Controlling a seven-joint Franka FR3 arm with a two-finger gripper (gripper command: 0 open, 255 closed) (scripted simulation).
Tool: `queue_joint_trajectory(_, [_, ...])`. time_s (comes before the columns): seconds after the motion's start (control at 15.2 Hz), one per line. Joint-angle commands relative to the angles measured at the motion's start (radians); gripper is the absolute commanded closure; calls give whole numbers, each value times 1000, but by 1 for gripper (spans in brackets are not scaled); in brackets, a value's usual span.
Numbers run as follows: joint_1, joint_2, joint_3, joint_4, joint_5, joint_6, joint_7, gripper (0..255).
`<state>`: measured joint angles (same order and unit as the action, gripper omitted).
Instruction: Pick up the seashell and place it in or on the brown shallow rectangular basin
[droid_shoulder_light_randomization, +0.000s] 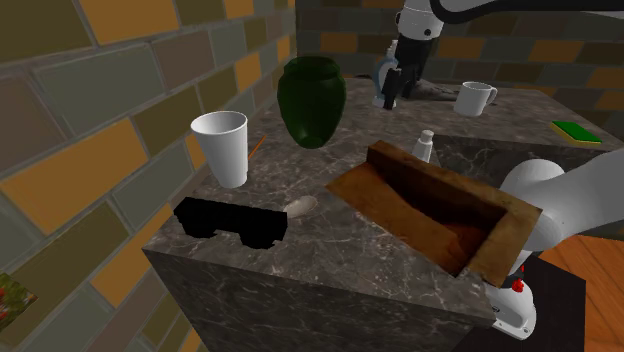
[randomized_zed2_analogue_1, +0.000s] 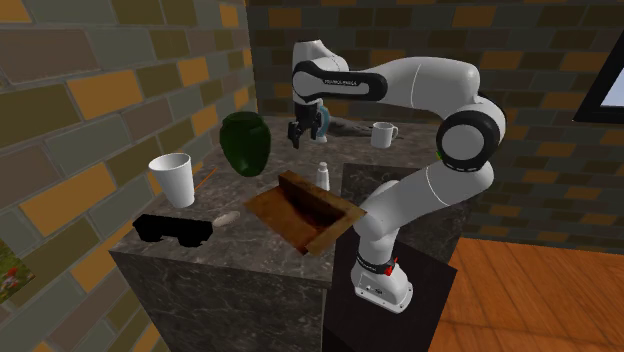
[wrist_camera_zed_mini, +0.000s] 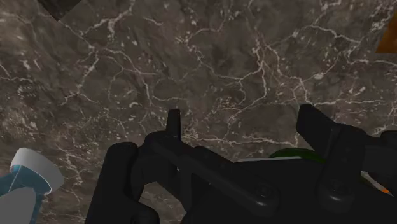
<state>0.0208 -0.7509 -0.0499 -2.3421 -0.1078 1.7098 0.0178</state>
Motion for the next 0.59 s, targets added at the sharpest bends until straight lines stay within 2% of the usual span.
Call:
queue_joint_trajectory(0.0, [0, 0, 0, 0, 0, 0, 0, 0])
queue_joint_trajectory(0.53, [135, 135, 82, 27, 47, 97, -97, 0])
